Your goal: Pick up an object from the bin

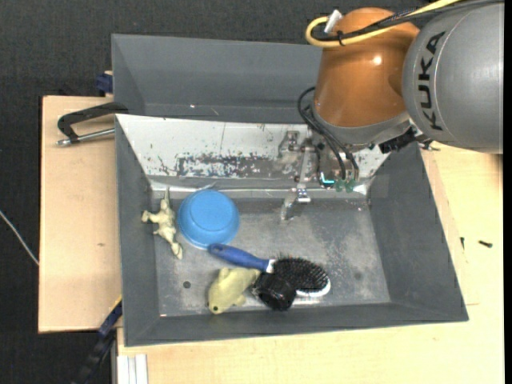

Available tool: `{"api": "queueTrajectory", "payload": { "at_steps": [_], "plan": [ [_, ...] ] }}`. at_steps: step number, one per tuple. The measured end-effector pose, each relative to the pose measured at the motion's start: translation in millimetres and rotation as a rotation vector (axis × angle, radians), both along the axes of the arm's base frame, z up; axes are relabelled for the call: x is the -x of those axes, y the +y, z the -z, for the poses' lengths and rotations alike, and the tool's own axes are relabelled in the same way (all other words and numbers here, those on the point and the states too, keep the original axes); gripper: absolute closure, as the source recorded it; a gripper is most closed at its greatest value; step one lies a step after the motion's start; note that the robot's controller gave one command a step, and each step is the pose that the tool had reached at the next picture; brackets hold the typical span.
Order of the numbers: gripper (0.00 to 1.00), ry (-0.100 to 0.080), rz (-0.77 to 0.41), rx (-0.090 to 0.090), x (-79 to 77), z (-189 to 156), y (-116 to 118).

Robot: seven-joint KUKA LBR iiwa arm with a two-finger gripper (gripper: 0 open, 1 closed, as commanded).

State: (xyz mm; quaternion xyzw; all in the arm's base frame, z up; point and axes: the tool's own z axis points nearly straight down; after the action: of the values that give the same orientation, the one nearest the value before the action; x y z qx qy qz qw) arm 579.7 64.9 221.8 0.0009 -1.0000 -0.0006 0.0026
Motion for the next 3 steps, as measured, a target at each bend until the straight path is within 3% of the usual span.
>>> {"api": "queueTrajectory", "payload": {
  "at_steps": [1,2,3],
  "plan": [
    [0.00,0.001,0.032,0.000,3.2,133,14],
    [0.00,-0.030,-0.050,0.008,24.7,144,86],
    [0.00,-0.025,0.293,-0.002,67.2,146,117]
  ]
}}
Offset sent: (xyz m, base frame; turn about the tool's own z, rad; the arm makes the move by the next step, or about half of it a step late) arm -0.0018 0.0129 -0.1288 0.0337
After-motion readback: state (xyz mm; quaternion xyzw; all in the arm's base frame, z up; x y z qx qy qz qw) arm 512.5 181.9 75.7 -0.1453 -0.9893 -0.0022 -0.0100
